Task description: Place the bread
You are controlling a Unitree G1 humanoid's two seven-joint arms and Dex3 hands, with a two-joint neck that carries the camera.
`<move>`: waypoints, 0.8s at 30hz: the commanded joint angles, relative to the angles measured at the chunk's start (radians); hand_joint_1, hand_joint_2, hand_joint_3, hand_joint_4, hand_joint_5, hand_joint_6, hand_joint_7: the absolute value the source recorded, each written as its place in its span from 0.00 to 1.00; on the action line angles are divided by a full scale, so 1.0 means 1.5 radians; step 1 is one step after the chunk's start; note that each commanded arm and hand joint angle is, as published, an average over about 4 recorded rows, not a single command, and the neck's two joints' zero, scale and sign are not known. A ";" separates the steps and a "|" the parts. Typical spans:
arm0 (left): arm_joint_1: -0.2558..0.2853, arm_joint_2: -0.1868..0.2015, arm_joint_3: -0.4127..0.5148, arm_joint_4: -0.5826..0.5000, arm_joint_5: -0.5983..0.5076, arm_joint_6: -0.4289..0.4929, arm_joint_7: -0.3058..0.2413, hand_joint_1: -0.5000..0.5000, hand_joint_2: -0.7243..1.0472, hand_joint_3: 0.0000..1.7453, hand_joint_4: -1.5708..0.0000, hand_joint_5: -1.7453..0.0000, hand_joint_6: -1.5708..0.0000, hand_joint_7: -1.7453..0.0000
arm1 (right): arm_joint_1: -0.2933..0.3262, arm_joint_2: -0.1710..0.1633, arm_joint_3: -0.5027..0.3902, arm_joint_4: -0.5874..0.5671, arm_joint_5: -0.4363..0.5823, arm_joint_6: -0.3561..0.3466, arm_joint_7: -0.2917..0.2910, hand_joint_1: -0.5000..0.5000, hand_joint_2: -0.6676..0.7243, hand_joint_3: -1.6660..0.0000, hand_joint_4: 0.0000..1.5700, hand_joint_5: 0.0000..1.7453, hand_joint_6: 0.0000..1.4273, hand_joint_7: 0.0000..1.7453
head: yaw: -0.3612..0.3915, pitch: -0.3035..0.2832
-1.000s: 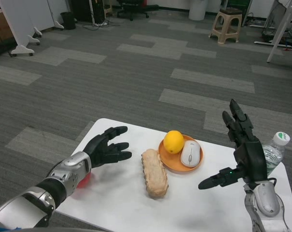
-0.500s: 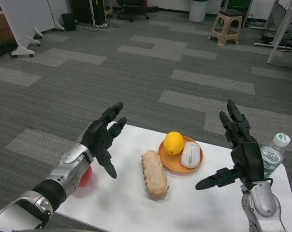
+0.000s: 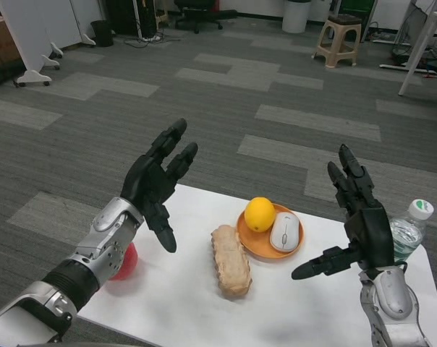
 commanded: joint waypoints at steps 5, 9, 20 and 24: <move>0.005 0.013 0.002 -0.034 -0.009 0.000 0.002 0.00 0.05 0.05 1.00 1.00 1.00 1.00 | -0.015 0.000 -0.003 -0.003 0.006 -0.002 -0.002 0.17 0.55 1.00 0.00 0.11 0.00 0.00 | -0.007 0.007; 0.004 0.017 0.001 -0.041 -0.011 0.001 0.002 0.00 0.05 0.05 1.00 1.00 1.00 1.00 | -0.015 0.001 -0.003 -0.004 0.006 -0.002 -0.002 0.17 0.55 1.00 0.00 0.11 0.00 0.00 | -0.010 0.005; -0.006 0.020 -0.002 -0.046 -0.016 0.002 0.003 0.00 0.05 0.05 1.00 1.00 1.00 0.99 | -0.017 0.001 -0.004 -0.006 0.006 -0.001 -0.002 0.17 0.55 1.00 0.00 0.11 0.00 0.00 | -0.011 0.005; -0.010 0.019 -0.003 -0.045 -0.016 0.002 0.003 0.00 0.05 0.03 1.00 1.00 1.00 1.00 | -0.019 0.000 -0.003 -0.006 0.006 0.000 -0.002 0.17 0.55 1.00 0.00 0.11 0.00 0.00 | -0.013 0.008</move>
